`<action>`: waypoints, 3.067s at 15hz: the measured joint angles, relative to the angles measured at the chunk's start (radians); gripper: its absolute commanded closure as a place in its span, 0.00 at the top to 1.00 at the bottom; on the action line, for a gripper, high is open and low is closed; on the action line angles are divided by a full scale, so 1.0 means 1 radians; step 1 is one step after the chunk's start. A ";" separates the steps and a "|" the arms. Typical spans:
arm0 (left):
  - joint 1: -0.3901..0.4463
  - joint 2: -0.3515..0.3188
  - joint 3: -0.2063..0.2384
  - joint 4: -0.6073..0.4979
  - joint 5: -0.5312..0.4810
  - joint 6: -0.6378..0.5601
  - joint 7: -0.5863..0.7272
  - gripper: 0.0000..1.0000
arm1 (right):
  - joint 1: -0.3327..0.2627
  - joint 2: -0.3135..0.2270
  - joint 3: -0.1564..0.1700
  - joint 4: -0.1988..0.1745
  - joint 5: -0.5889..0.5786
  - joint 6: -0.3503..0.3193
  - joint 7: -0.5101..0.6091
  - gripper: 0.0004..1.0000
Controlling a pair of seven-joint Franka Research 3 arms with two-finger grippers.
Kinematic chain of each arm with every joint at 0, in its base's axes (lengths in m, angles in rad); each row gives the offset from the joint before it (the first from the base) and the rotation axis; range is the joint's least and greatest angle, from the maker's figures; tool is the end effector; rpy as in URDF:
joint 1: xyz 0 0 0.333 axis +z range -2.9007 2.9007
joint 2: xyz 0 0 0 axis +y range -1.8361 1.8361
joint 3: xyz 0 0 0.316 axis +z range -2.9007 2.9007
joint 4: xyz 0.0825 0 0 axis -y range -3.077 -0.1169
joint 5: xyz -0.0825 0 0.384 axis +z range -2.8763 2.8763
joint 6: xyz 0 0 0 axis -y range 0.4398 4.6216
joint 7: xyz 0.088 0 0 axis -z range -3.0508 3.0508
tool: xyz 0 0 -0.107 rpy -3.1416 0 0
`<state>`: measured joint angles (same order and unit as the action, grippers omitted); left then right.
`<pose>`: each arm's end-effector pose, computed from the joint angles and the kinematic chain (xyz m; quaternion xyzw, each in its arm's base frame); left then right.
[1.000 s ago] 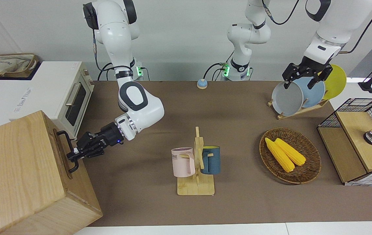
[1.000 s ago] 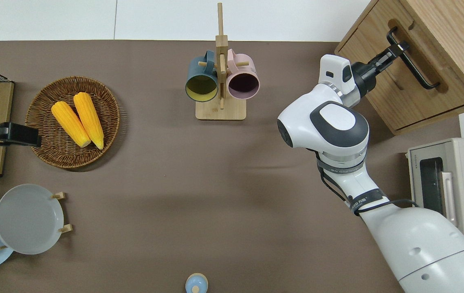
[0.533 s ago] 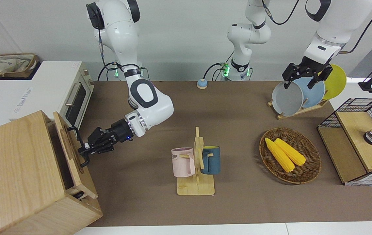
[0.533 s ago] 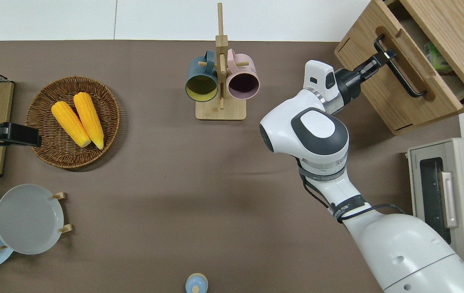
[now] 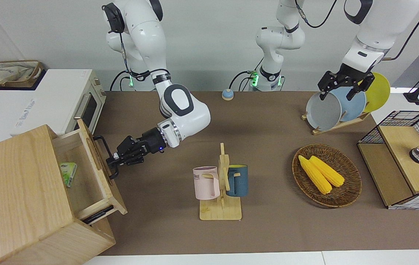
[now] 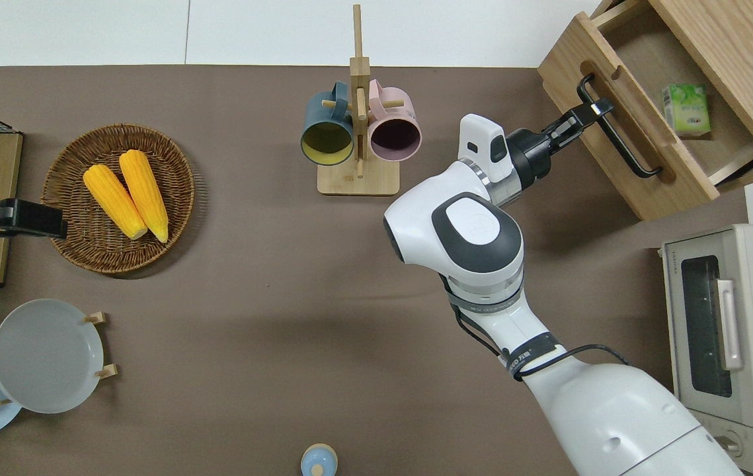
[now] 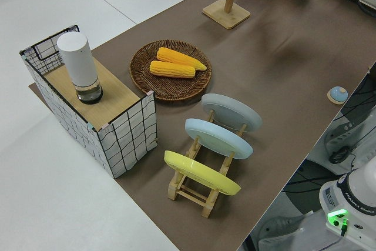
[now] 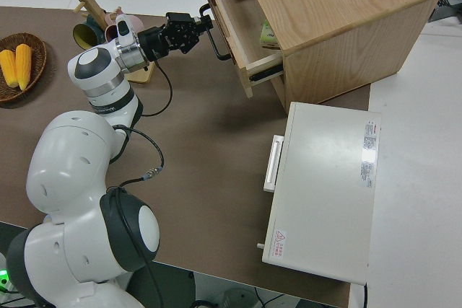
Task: Slide drawer open with right arm
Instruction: 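Pull the handle toward the robot with the right gripper, sliding the drawer out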
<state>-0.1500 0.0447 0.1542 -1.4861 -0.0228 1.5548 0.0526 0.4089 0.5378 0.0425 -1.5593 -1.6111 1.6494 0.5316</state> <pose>0.5673 -0.0023 0.6382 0.9996 -0.0246 0.0125 0.0076 0.6674 0.2067 0.3938 0.6916 0.1867 0.1861 0.6725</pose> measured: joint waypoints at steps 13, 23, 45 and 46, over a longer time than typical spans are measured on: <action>0.000 0.000 0.000 0.000 0.000 0.000 0.000 1.00 | 0.106 0.000 0.002 0.003 0.066 -0.110 -0.004 0.00; 0.000 0.000 0.000 0.000 0.000 0.000 0.000 1.00 | 0.177 0.012 0.002 0.018 0.101 -0.183 -0.004 0.00; 0.000 0.000 0.000 0.000 0.000 0.000 0.000 1.00 | 0.285 0.053 0.003 0.075 0.141 -0.304 -0.003 0.03; 0.000 0.000 0.000 0.000 0.000 0.000 0.000 1.00 | 0.285 0.054 0.003 0.077 0.141 -0.305 -0.003 0.03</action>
<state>-0.1500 0.0447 0.1542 -1.4861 -0.0228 1.5548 0.0526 0.6936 0.5922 0.0459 -1.4826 -1.4702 1.3441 0.5288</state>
